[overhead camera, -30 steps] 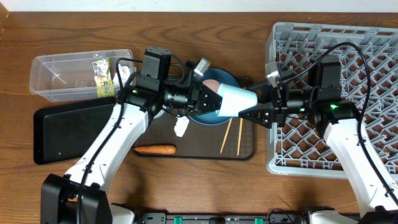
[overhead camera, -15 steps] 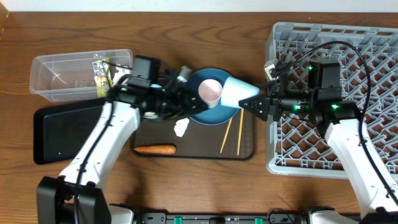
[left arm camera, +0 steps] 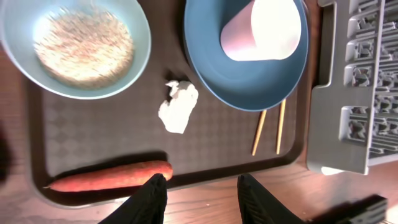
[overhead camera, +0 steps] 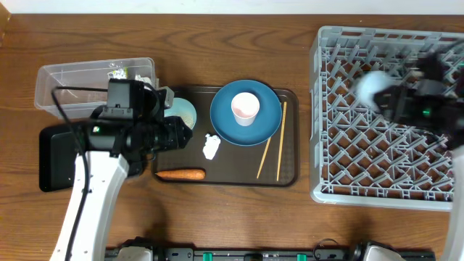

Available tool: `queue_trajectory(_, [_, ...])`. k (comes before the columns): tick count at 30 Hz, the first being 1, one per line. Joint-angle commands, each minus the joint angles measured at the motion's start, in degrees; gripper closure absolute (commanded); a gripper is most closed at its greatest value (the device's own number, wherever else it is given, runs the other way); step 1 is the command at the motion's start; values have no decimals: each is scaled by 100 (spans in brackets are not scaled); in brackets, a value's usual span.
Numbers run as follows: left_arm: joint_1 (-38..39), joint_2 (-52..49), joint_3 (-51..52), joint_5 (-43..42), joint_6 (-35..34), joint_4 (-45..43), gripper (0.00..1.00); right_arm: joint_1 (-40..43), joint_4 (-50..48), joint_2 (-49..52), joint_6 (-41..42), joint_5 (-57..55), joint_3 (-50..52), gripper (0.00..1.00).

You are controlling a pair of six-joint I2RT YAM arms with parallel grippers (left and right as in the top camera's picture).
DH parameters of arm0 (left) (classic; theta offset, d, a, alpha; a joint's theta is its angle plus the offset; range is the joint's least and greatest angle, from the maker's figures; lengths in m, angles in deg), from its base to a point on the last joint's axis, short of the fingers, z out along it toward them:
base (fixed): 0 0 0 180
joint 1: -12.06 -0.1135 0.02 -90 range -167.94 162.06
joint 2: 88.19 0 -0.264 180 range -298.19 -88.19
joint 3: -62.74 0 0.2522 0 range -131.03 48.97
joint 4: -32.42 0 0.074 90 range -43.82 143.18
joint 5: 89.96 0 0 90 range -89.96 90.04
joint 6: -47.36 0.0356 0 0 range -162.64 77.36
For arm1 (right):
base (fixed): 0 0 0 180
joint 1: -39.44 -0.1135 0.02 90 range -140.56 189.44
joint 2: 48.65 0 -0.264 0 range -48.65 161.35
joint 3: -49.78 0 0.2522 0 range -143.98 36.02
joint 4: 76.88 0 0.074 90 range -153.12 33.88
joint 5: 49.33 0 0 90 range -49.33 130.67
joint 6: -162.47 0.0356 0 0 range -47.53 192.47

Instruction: Sort waste into correct bins and load items into the dishwasher rack

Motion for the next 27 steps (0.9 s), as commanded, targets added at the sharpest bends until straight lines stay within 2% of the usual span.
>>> queue_trajectory(1, [-28, 129, -68, 269, 173, 33, 60, 629, 240, 7, 46, -1156, -105, 82])
queue_trajectory(7, [-28, 140, -68, 269, 173, 48, 60, 1873, 411, 417, 887, -2345, -105, 86])
queue_trajectory(13, [-28, 140, -63, 269, 173, 52, 60, 2704, 389, 898, 1416, -2367, -105, 89])
queue_trajectory(27, [-24, 140, -61, 269, 170, 96, 60, 2905, -79, 2208, 1432, -2227, -105, 88])
